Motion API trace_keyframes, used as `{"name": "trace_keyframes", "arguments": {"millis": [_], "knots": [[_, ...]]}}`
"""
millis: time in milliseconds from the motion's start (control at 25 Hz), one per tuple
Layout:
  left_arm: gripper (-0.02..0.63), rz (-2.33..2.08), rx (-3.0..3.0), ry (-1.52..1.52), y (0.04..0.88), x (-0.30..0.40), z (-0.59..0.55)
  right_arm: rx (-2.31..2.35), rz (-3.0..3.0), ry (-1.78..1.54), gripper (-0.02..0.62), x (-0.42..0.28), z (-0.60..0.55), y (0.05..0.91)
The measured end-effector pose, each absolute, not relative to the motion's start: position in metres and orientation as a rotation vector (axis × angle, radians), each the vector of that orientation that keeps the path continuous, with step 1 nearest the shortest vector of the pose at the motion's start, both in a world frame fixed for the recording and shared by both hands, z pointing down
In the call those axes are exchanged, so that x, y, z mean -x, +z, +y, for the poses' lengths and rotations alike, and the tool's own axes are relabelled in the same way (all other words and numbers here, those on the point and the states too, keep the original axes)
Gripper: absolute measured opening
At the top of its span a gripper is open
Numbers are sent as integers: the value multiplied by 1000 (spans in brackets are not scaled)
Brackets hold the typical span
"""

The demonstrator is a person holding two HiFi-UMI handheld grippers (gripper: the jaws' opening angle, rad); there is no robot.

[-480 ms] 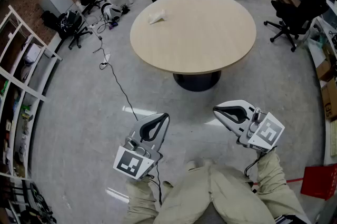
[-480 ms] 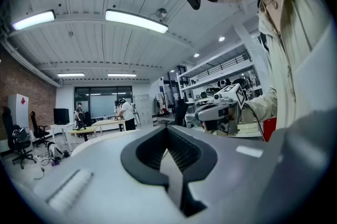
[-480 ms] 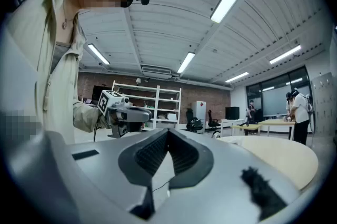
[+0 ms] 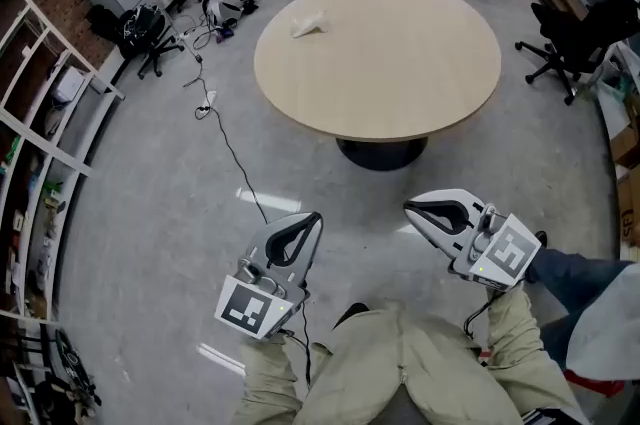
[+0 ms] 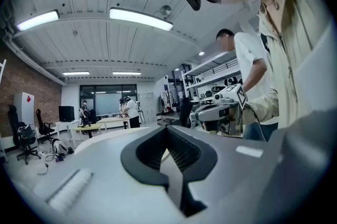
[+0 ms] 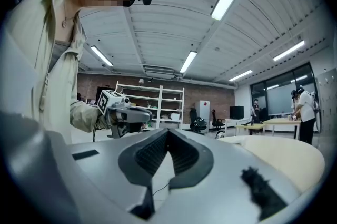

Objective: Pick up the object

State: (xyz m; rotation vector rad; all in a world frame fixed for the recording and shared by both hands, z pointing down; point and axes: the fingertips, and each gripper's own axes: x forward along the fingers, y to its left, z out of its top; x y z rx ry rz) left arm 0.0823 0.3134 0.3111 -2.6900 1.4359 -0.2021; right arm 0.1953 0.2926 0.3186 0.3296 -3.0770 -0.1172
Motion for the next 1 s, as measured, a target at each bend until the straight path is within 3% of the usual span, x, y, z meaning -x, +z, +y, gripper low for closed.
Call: {"name": "trace_keyframes", "arguments": {"millis": [440,1000], "knots": [[6,1439,2712,-204,330,-60,271,-332,-3056,-64,2,-173,252,335],[6,1322,2770,-216,320,35,156,-420,-3046,-83,2,-70,147,322]]}}
